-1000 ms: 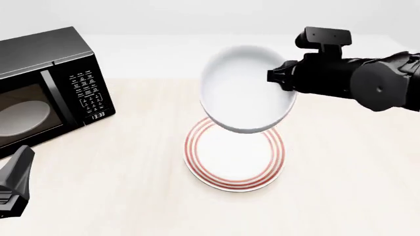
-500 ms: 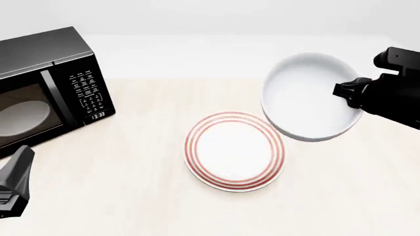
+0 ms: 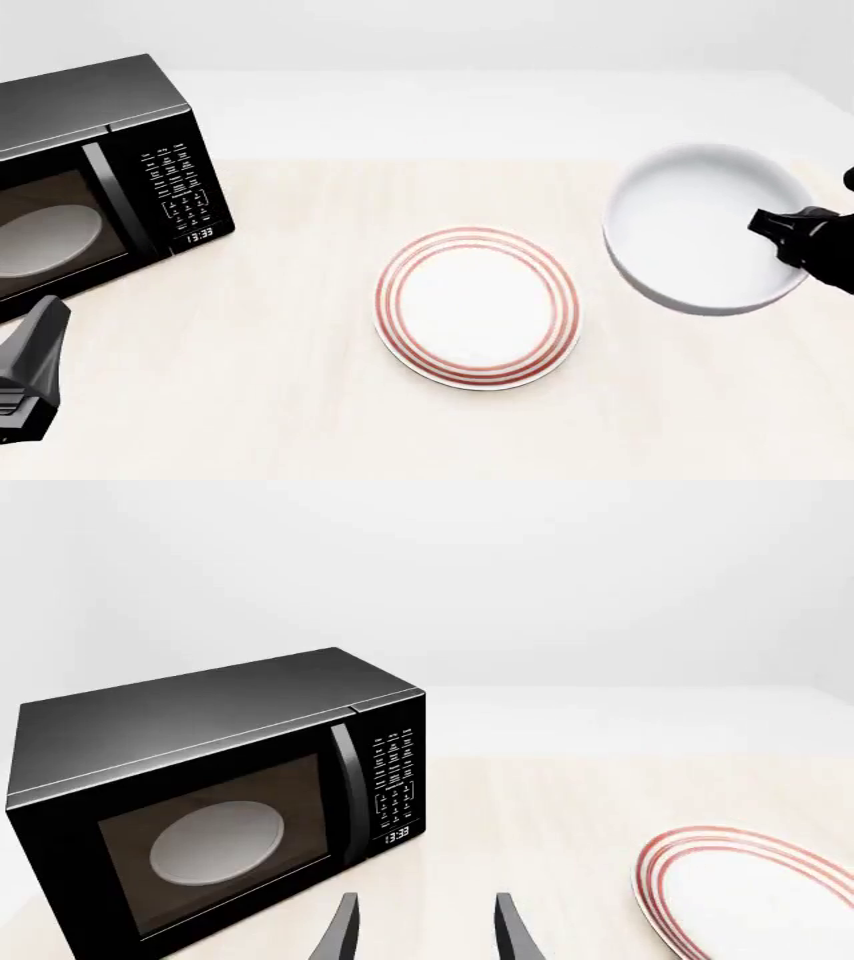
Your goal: Put the white bowl to the right of the plate.
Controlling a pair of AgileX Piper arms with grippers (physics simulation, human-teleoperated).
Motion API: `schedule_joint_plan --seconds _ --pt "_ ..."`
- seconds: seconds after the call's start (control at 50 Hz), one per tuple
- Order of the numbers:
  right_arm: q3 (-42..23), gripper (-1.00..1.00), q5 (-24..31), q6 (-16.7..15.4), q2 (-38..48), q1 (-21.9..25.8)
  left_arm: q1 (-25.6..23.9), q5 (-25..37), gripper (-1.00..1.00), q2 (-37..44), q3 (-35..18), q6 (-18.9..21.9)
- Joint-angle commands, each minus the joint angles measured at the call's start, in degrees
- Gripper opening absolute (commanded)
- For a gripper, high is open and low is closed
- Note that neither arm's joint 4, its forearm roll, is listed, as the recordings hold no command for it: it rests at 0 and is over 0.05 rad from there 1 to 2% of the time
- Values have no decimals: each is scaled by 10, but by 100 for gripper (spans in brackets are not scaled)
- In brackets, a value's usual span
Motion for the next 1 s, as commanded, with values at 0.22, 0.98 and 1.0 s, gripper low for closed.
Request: schedule_joint_plan --seconds 0.22,0.98,1.0 --pt "55 -100 -49 10 15 -87 0 0 100 0 0 0" --pt "70 -100 -184 15 188 -110 0 0 100 0 0 0" --pt "70 -100 -188 17 193 -109 0 0 100 0 0 0"
